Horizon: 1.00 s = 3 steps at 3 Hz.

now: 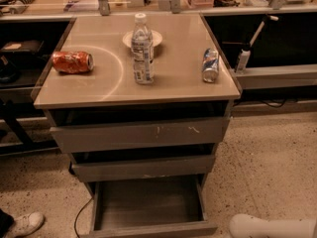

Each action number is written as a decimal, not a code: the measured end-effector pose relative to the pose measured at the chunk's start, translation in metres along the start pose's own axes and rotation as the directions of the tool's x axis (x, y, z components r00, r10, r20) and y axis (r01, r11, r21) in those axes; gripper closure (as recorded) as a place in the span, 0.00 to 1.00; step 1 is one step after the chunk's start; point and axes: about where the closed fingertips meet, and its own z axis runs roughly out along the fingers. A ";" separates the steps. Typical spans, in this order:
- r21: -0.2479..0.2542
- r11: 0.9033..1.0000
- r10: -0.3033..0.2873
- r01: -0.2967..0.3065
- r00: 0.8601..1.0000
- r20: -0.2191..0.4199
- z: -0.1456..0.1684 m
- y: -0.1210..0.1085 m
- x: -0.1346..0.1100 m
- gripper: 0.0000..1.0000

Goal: Close bottom drawer

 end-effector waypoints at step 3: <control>-0.119 0.990 0.095 -0.080 0.988 0.125 0.041 -0.041 -0.019 1.00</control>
Offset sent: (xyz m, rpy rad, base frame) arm 0.0136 0.0212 -0.0626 0.1412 0.0415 -0.0908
